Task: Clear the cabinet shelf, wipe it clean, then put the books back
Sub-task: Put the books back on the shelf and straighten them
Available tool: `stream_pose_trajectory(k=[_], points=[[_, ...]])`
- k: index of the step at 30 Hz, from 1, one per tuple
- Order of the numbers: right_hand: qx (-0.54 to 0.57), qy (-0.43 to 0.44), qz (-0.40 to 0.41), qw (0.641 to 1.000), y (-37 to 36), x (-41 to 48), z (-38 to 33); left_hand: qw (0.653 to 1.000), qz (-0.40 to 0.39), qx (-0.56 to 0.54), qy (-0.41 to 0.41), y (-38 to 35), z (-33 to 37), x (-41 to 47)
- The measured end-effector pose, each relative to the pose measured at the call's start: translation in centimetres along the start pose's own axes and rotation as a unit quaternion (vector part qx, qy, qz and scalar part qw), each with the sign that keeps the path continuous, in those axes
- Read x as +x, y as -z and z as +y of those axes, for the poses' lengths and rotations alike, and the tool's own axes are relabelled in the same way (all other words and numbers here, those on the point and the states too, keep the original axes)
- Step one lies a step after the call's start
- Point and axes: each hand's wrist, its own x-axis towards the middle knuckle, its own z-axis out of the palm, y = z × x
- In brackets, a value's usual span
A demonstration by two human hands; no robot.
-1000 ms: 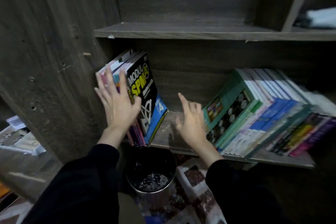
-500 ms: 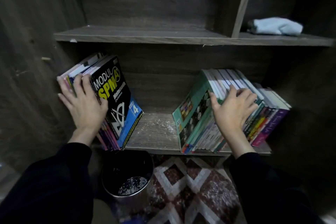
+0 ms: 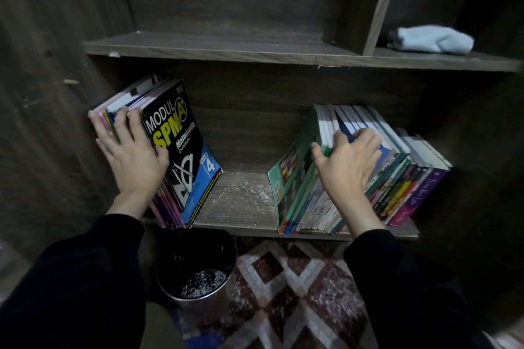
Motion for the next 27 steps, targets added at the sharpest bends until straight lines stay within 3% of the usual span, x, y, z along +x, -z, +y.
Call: stream_pose_trajectory(k=[3, 7, 11, 20, 27], points=[[0.023, 0.012, -0.055, 0.998, 0.0, 0.3, -1.5, 1.000, 0.000, -0.001, -0.005, 0.0, -0.2, 0.1], [0.135, -0.046, -0.139, 0.980, -0.1, 1.1, -2.8, 1.000, -0.001, -0.002, -0.010, -0.2, -0.5, 0.2], [0.169, -0.027, -0.205, 0.964, 0.2, 1.9, -3.5, 1.000, 0.001, -0.013, 0.005, -0.4, -0.2, 0.1], [0.252, 0.043, -0.126, 0.959, -2.6, -1.5, -10.1, 0.998, -0.030, -0.030, 0.036, 0.1, 0.0, 0.0], [0.263, 0.137, -0.151, 0.943, -4.8, -4.1, -18.4, 0.998, -0.047, -0.033, 0.039, 0.8, 0.1, 0.1]])
